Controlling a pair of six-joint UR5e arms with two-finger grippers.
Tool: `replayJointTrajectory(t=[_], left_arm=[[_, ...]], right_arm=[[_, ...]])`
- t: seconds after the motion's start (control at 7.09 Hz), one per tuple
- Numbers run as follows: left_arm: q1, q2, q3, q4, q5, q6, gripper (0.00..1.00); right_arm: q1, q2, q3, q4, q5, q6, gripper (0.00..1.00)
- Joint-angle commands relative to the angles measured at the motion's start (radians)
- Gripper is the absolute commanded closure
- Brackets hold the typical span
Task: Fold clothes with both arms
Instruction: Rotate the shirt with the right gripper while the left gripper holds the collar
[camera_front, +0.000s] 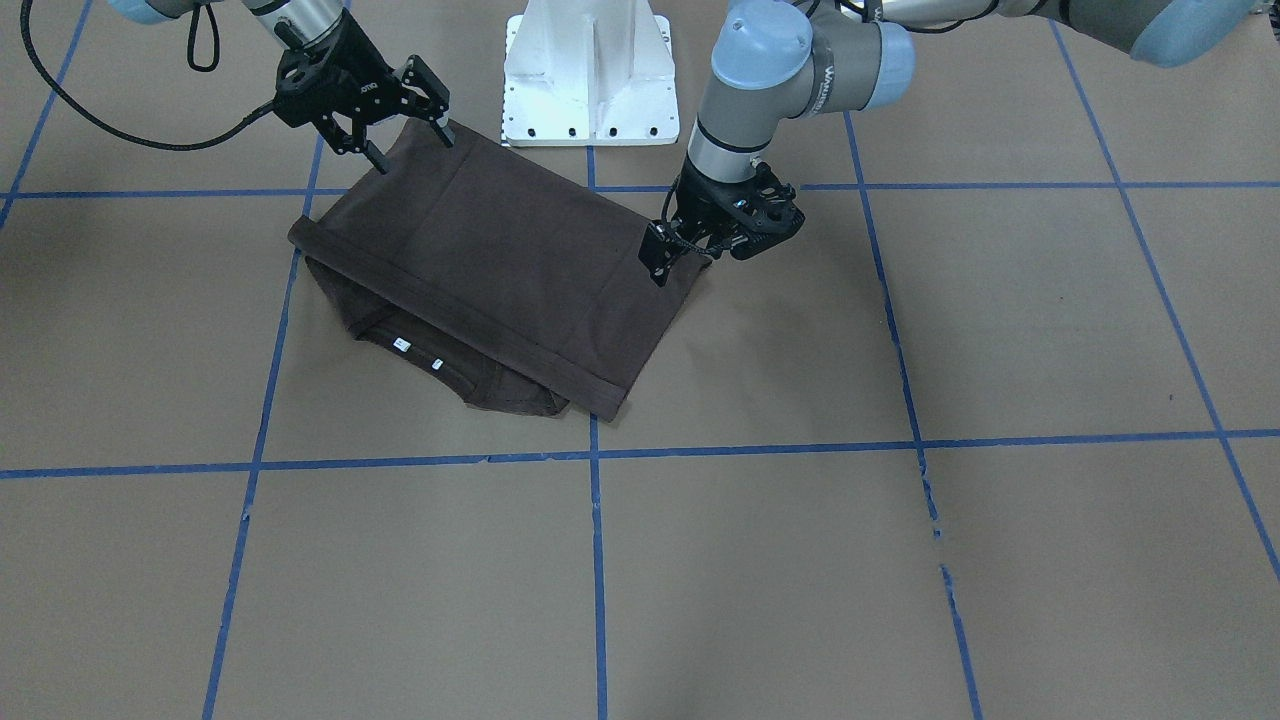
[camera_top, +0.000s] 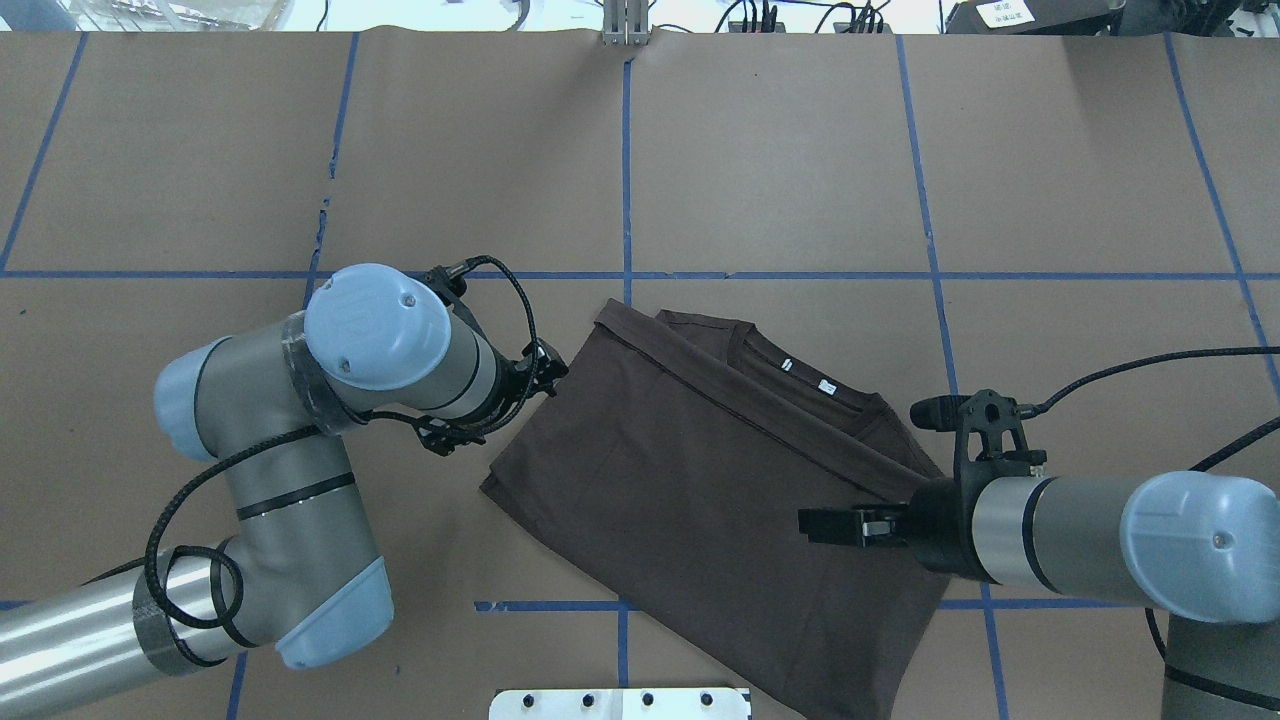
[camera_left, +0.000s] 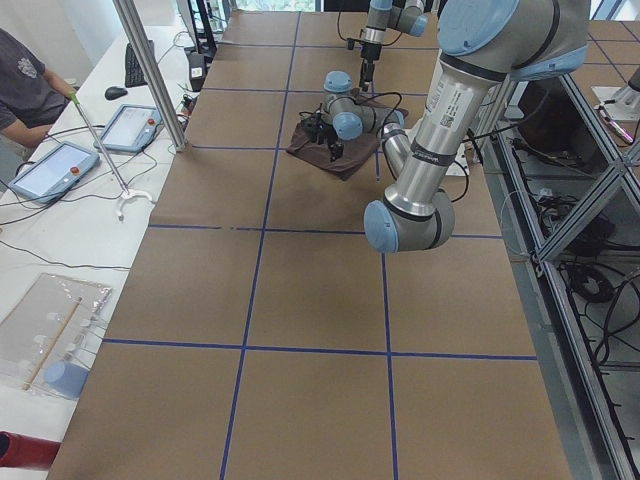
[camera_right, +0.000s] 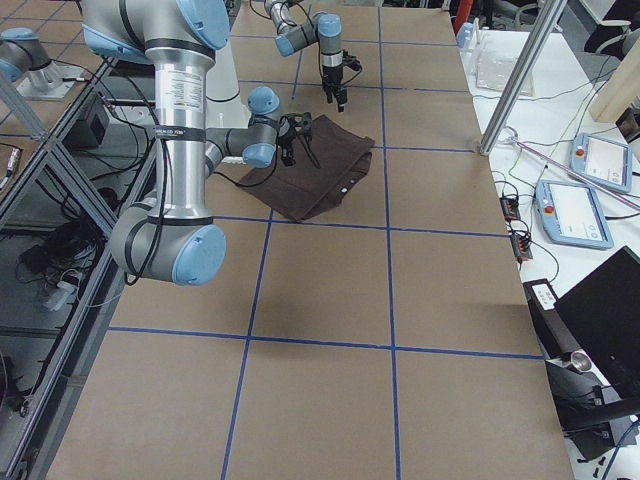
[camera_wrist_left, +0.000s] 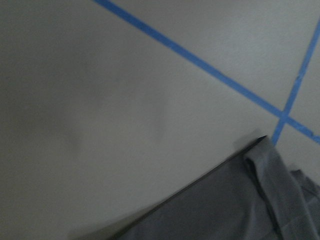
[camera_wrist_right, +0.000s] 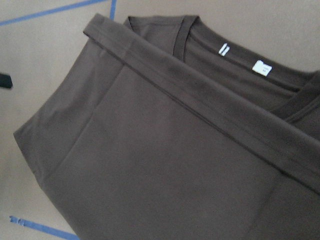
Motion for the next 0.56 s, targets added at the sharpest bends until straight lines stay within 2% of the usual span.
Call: replayJointTrajectory(t=[0.0, 0.14, 0.28, 0.42], left_arm=[[0.065, 0.038, 0.011, 0.010, 0.031, -0.019, 0.07], [0.077, 0.039, 0.017, 0.010, 0.031, -0.031, 0.09], [0.080, 0.029, 0.023, 0.010, 0.031, -0.036, 0.16], [0.082, 0.029, 0.031, 0.008, 0.030, -0.036, 0.32]], right_arm=[[0.052, 0.049, -0.036, 0.001, 0.000, 0.001, 0.00], [0.052, 0.051, -0.040, 0.001, 0.000, 0.001, 0.00], [0.055, 0.051, -0.040, 0.001, 0.001, -0.001, 0.00], [0.055, 0.050, -0.040, 0.001, 0.000, -0.001, 0.00]])
